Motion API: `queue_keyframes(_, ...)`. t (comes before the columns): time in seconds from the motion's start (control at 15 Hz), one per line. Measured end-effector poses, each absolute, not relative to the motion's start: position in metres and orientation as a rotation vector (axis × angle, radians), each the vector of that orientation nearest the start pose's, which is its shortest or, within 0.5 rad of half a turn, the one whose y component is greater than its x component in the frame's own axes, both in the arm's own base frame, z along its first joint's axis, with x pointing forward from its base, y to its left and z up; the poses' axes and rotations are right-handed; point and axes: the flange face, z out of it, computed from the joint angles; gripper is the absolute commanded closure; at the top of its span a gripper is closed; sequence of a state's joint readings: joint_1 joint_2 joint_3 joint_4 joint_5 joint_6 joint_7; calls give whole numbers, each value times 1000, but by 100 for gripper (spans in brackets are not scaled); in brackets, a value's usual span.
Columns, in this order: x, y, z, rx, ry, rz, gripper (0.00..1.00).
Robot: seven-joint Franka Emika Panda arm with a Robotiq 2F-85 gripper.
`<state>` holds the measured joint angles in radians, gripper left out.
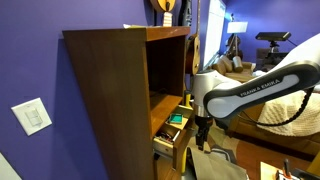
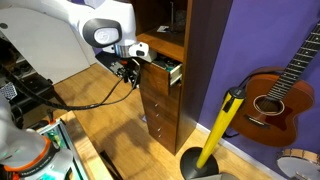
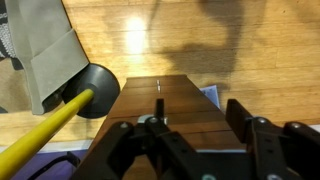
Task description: Open the top drawer on the chest of drawers
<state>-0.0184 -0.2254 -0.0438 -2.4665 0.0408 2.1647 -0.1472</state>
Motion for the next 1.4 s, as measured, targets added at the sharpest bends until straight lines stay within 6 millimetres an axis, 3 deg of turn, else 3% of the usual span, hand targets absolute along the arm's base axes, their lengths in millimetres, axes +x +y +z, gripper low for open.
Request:
queue_keyframes(0.27,433,-30,381,-3111,-50,119,0)
queue_keyframes(0.6,411,-45,416,-3170,30,64,0)
queue_keyframes(1.0,380,-59,473,-3193,155,-66,0)
queue_keyframes(1.4,351,-59,545,-3177,224,-349,0)
